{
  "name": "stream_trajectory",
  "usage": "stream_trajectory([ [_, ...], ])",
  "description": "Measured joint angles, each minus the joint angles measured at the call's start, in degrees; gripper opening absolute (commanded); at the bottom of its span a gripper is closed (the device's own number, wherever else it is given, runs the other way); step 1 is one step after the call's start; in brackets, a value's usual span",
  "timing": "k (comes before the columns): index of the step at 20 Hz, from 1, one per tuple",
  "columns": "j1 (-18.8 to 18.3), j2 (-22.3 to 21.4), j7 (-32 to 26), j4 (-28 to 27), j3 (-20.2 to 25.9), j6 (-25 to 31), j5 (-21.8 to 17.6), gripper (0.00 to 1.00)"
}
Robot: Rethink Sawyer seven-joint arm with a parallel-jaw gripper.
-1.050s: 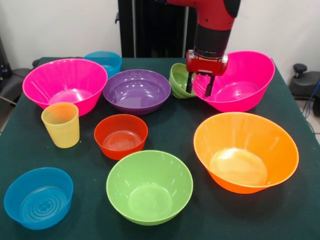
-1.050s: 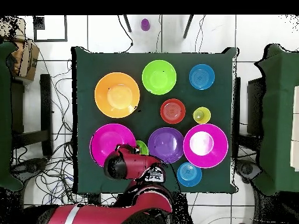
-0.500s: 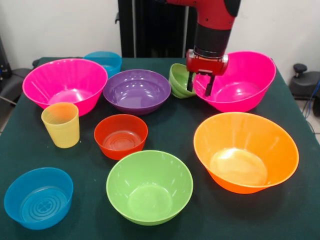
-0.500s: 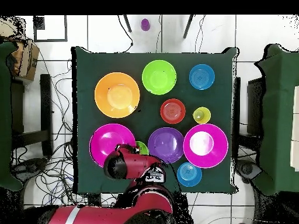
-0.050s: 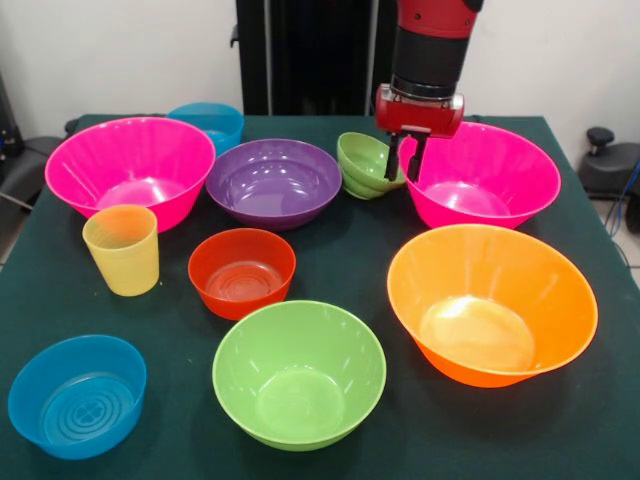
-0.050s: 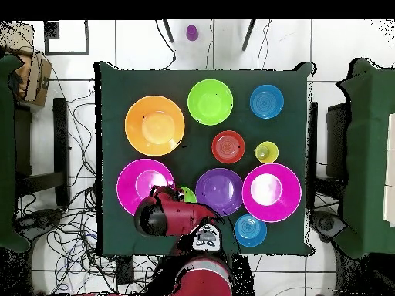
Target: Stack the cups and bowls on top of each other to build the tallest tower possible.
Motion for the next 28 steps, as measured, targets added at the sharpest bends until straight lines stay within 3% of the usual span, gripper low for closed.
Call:
stream_trajectory([
  [28, 1.07, -0.10, 0.00, 0.00, -0.78, 0.01, 0.00, 0.00],
])
